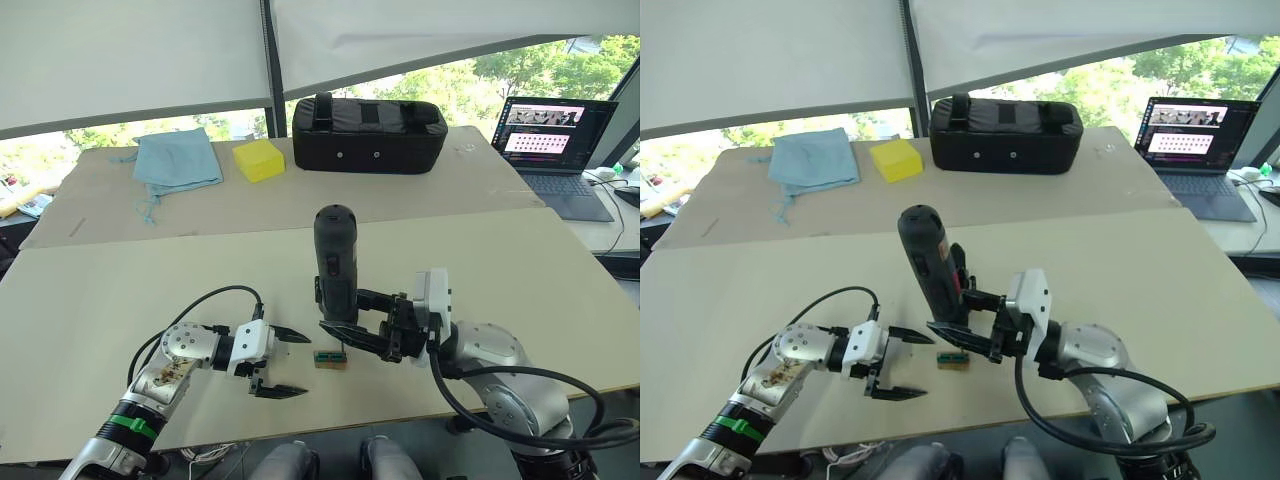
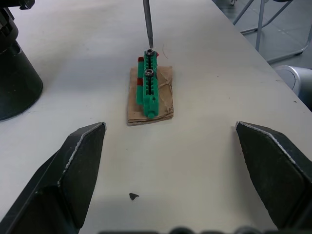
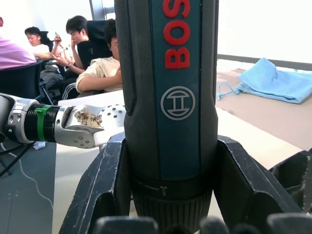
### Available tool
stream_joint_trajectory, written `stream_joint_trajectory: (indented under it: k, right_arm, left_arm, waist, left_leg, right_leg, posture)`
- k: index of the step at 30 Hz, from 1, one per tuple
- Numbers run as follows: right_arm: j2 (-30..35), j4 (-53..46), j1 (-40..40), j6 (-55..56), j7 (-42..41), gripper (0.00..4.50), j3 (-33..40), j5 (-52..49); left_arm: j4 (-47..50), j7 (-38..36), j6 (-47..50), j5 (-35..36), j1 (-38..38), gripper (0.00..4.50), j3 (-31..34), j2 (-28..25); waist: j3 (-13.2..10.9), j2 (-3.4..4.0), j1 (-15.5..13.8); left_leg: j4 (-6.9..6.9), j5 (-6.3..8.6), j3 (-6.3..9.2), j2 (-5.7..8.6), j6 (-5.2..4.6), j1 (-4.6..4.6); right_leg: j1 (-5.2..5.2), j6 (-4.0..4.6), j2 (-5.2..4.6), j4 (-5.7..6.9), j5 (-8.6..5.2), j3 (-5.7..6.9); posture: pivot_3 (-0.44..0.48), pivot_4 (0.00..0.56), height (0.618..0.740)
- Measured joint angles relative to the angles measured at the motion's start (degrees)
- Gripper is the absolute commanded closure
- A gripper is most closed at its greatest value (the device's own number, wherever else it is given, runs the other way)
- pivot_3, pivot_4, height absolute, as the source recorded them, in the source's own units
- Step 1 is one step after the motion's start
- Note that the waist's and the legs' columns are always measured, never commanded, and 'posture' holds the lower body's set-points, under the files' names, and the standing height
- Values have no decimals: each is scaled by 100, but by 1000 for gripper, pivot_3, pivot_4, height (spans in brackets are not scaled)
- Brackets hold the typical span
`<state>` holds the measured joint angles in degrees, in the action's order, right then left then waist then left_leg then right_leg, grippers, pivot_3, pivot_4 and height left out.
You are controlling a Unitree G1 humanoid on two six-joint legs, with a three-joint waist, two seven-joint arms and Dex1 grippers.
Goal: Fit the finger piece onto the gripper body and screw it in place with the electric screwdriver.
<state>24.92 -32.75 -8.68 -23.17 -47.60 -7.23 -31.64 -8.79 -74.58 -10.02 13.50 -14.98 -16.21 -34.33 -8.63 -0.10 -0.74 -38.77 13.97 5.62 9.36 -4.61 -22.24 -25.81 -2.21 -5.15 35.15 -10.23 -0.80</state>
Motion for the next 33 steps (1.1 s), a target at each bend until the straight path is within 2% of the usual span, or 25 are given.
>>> stream_joint_trajectory:
  k: [33]
  right_arm:
    - [1,55,23,54,10,2576,-8,110]
  left_arm:
    - [28,82,70,-68,-31,0,-5,79]
  waist:
    - [0,0,-16]
  left_leg:
    - [-1,0,0,0,-1,0]
  right_leg:
    - [3,0,-1,-1,0,1]
  posture:
    - [0,150,740]
